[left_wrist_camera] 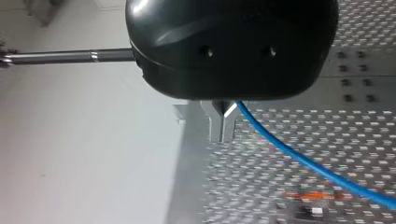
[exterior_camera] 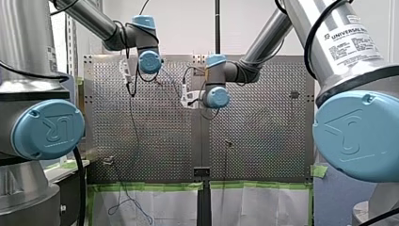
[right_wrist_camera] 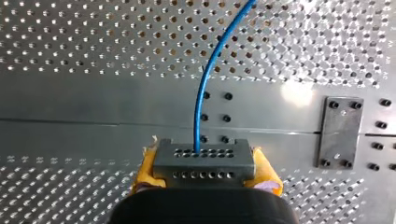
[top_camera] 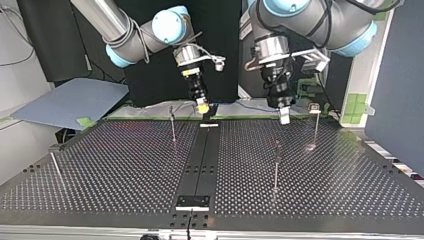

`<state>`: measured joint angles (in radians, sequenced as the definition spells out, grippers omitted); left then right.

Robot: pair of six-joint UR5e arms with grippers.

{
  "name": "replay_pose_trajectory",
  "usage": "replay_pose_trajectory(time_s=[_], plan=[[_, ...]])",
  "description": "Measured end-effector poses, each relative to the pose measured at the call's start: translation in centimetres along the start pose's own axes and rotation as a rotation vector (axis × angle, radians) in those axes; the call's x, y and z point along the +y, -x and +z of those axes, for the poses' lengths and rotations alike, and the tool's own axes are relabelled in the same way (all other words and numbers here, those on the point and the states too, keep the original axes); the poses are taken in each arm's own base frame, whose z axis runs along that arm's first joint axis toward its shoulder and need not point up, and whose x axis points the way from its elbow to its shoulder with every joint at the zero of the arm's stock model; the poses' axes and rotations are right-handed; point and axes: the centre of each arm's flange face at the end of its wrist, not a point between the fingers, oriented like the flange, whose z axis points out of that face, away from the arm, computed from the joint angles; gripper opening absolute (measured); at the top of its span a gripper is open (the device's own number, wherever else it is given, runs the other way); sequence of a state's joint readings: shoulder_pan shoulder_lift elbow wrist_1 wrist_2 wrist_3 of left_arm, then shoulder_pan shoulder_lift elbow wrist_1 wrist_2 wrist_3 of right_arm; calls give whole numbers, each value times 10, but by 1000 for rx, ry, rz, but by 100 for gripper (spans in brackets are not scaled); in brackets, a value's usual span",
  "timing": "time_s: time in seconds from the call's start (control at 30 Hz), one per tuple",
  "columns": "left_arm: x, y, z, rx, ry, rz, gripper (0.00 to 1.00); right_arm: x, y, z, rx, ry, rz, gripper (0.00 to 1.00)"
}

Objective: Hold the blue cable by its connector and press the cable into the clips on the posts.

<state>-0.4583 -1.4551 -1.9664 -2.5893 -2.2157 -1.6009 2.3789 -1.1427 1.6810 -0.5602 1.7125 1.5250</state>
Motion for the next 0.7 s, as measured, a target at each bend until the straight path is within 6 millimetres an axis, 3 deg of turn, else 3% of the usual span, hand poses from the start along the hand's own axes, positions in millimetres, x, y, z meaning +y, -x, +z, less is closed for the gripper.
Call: replay_pose_trajectory(time_s=[0.1, 0.2, 0.5, 0.7], plan=[[2, 15, -1, -7, 3, -3, 0, -1, -9, 6, 5, -1, -2, 0], [4, 18, -2, 4, 8, 7, 0, -1, -19, 11, 16, -2, -2, 0], [9, 1, -4, 80, 21, 64, 0, -3, -48, 28, 58, -7, 4, 0], [11, -22, -5, 158, 23, 121, 0, -5, -71, 40, 106, -13, 8, 0]])
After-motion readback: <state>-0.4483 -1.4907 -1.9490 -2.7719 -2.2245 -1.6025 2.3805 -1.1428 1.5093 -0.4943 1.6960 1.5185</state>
